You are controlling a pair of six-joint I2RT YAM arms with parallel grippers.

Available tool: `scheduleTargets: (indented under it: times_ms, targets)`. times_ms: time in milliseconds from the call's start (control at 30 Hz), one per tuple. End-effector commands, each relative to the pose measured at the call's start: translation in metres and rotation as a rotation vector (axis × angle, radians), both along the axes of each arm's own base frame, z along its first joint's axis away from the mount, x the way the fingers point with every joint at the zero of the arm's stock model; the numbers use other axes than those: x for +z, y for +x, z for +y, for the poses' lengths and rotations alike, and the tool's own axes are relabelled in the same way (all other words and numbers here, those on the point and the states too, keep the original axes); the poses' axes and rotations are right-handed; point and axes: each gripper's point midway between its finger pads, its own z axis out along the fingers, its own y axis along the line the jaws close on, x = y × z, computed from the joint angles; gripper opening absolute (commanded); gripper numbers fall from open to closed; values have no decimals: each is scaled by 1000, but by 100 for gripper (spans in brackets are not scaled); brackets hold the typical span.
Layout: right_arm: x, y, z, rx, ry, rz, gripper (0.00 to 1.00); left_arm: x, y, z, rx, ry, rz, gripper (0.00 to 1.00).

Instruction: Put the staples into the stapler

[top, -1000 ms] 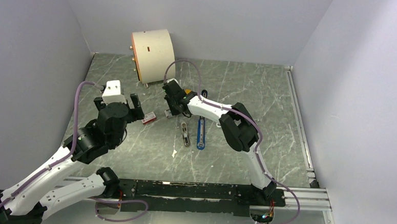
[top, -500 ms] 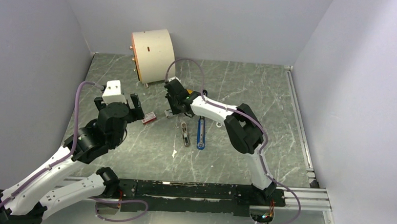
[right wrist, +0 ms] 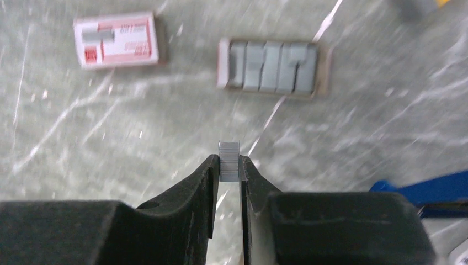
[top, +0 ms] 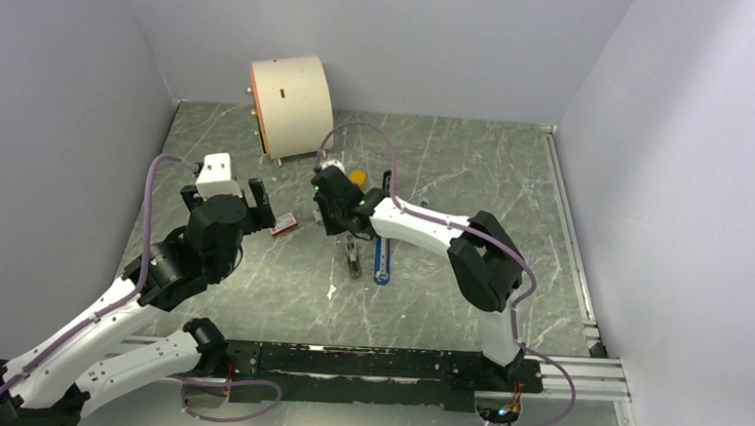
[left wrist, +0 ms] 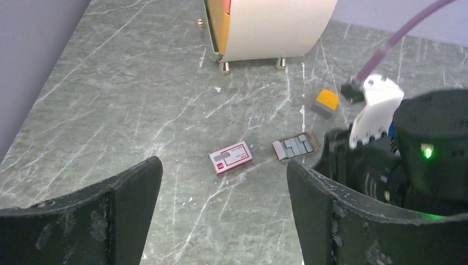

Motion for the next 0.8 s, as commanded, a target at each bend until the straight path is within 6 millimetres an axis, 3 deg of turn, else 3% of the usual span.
scheduleTargets:
  times_ms: [0,133,267,500,767]
  targets:
    - [0,-46,0,-14,25,84,23,0,-1,0,-5,-22,-8,88]
    - [-14,-89,1,10,18,160,23,1,-5,2,-11,-42,-10,87]
    - [-24,-116,0,15,-26,188,24,2,-8,2,-22,-63,-24,88]
    - [-35,-138,0,28,-80,214,24,1,-8,-2,-37,-62,-11,87]
    - [-50,-143,-6,38,-164,236,24,3,-8,-4,-49,-78,-20,85]
